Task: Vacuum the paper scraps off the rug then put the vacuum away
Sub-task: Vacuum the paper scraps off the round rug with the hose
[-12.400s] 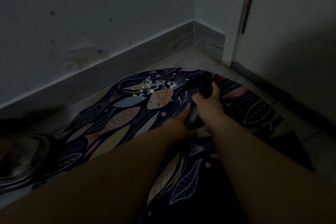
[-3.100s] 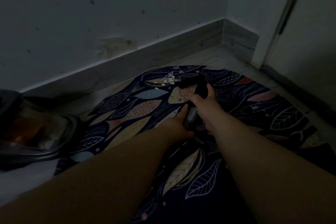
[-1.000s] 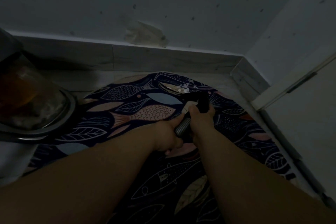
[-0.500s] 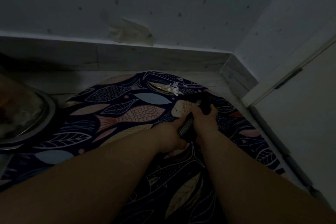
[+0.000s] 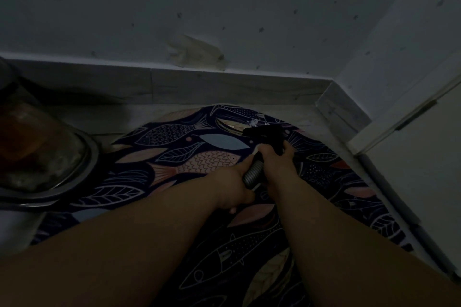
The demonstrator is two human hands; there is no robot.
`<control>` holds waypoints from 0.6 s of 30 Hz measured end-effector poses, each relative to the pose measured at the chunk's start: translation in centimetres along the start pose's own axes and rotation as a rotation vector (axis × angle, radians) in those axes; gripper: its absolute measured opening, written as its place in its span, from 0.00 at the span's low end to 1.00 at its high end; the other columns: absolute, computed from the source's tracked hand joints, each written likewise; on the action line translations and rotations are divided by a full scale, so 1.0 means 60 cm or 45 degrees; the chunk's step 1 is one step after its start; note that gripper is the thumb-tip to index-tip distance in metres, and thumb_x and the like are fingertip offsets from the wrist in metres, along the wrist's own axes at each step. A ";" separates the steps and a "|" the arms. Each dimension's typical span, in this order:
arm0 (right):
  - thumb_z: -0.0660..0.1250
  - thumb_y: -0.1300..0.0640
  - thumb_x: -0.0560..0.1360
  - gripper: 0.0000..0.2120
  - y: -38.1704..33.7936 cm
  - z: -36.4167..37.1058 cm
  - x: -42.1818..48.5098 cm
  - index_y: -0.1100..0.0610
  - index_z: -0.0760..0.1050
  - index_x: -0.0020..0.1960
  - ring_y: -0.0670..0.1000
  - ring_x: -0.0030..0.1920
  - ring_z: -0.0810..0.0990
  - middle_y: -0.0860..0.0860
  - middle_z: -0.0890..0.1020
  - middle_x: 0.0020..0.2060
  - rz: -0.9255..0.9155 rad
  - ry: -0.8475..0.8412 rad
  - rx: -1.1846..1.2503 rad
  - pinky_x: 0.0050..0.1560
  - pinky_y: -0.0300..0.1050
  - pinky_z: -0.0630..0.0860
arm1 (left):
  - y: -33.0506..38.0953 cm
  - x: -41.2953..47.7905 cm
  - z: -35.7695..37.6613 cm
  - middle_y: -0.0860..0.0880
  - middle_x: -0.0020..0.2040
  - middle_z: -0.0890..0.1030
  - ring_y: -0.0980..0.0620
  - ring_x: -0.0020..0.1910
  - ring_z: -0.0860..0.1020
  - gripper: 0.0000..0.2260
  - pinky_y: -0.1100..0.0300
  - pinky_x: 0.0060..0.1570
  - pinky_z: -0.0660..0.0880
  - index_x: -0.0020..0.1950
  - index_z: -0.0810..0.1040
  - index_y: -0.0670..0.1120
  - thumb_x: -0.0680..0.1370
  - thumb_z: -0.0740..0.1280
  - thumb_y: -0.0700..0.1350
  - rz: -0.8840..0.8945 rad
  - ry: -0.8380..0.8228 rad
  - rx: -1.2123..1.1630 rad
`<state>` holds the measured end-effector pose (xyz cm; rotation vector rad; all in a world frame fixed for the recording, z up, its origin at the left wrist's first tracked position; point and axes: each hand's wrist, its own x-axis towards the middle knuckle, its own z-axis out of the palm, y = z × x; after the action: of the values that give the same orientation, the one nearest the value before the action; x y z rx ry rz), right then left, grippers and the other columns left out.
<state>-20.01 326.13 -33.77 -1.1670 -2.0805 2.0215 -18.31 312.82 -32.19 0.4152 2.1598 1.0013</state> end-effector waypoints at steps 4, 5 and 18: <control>0.70 0.49 0.73 0.40 0.000 0.028 0.001 0.40 0.51 0.78 0.60 0.60 0.74 0.55 0.68 0.70 -0.029 -0.067 -0.007 0.59 0.64 0.75 | -0.016 -0.006 -0.013 0.46 0.64 0.74 0.54 0.30 0.76 0.41 0.65 0.30 0.76 0.76 0.41 0.60 0.76 0.66 0.42 -0.021 0.045 -0.058; 0.70 0.50 0.74 0.39 -0.001 0.034 0.002 0.41 0.51 0.78 0.60 0.60 0.74 0.55 0.67 0.71 -0.033 -0.080 -0.008 0.59 0.64 0.76 | -0.022 -0.007 -0.016 0.46 0.63 0.74 0.54 0.31 0.76 0.41 0.65 0.30 0.76 0.76 0.41 0.60 0.76 0.66 0.43 -0.022 0.061 -0.073; 0.64 0.50 0.76 0.37 -0.008 0.049 0.002 0.42 0.47 0.78 0.62 0.59 0.74 0.58 0.69 0.69 -0.028 -0.094 -0.186 0.59 0.64 0.75 | -0.026 -0.009 -0.027 0.46 0.63 0.73 0.55 0.31 0.74 0.41 0.61 0.38 0.78 0.76 0.41 0.60 0.76 0.66 0.41 -0.038 0.053 -0.056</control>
<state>-21.79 323.76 -33.90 -1.0988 -2.3002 1.9617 -19.06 310.66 -32.38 0.3435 2.1708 1.0473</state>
